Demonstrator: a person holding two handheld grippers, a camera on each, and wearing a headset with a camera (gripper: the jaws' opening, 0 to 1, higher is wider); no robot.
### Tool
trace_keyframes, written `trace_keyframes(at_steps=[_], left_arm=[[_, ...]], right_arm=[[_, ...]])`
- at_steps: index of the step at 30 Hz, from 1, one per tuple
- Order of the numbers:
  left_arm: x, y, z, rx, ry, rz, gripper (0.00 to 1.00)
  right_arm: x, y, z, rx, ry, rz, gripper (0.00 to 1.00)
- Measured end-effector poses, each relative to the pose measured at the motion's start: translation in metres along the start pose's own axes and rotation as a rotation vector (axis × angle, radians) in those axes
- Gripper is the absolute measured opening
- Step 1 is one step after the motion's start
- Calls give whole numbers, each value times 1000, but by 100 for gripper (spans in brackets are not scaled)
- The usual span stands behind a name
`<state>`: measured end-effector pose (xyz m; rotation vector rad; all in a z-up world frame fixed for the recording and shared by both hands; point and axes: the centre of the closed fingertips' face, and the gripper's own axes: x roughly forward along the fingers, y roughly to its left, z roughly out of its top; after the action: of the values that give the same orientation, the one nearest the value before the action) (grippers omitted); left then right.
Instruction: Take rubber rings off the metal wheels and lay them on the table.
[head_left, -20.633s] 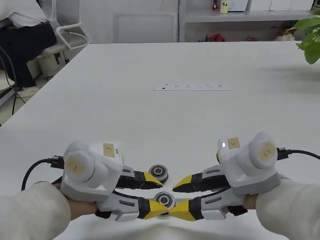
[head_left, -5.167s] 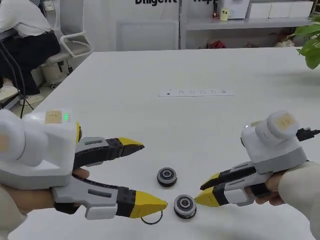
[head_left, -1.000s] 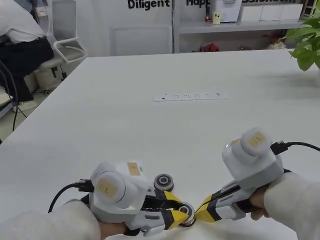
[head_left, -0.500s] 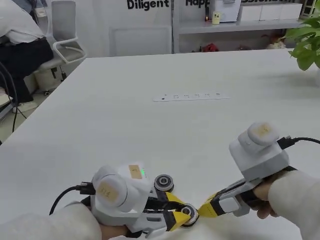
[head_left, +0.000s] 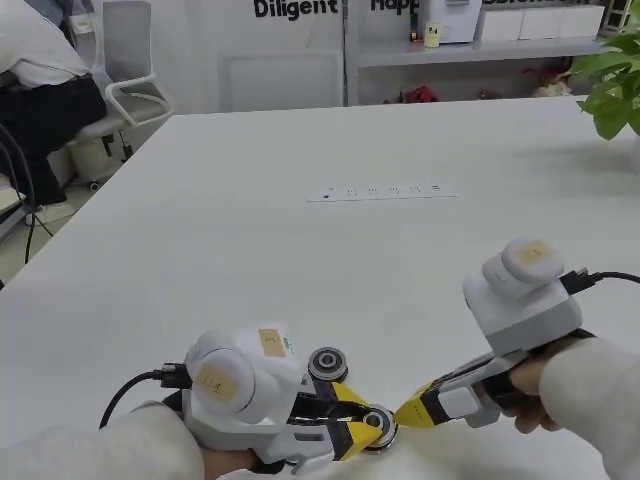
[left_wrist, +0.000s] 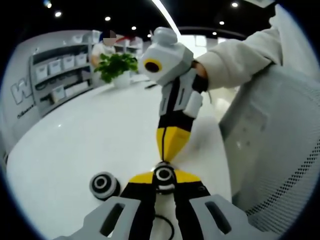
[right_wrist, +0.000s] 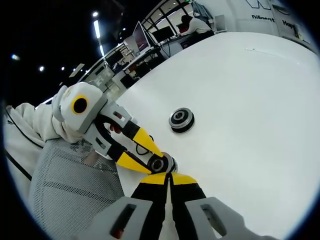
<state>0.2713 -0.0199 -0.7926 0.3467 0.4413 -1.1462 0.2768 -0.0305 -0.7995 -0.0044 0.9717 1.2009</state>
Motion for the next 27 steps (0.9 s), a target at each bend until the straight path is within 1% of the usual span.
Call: trace_keyframes(at_steps=[2, 7, 10, 19, 27], left_arm=[[0, 0, 0, 0, -1, 0, 14], [0, 0, 0, 0, -10, 0, 14], [-1, 0, 0, -10, -17, 1, 14], [-1, 0, 0, -8, -16, 4, 15], [-1, 0, 0, -6, -16, 5, 15]], right_arm=[[0, 1, 0, -5, 0, 1, 0], [1, 4, 0, -49, 9, -5, 0], [1, 5, 1, -65, 10, -3, 0], [3, 9, 2, -88, 13, 9, 0], [4, 10, 4, -91, 9, 14, 0]])
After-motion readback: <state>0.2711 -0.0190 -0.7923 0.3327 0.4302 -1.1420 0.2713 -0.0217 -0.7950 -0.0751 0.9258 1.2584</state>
